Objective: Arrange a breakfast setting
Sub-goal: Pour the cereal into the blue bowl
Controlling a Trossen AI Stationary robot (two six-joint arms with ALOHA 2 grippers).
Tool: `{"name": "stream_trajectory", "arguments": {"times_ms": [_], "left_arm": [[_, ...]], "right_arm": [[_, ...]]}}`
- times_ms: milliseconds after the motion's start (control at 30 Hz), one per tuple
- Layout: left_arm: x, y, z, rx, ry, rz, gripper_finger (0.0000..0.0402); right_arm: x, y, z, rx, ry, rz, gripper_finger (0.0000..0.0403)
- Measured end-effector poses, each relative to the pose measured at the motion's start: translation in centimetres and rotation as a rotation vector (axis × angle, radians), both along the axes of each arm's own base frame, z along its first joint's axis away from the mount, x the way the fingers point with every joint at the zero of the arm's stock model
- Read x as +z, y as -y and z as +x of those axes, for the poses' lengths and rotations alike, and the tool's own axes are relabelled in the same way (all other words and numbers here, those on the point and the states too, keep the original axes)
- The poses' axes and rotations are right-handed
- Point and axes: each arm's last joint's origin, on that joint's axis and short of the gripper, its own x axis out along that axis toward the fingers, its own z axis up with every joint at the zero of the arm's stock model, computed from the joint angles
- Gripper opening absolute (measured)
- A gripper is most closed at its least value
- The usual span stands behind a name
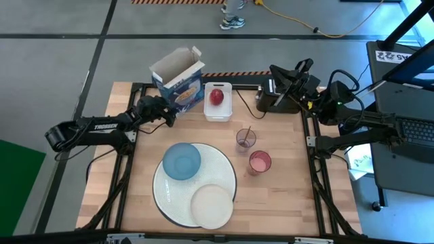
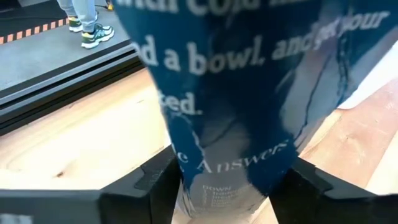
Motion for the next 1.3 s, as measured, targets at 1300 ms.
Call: {"name": "stream_trajectory", "arguments": {"times_ms": [1300], "left_arm": [[4.4, 1.0, -1.3, 0.064, 0.02, 0.05, 0.0094]], "right_arm": [[-0.5, 0.0, 0.3, -0.017, -0.067, -0.02, 0.0014]]}}
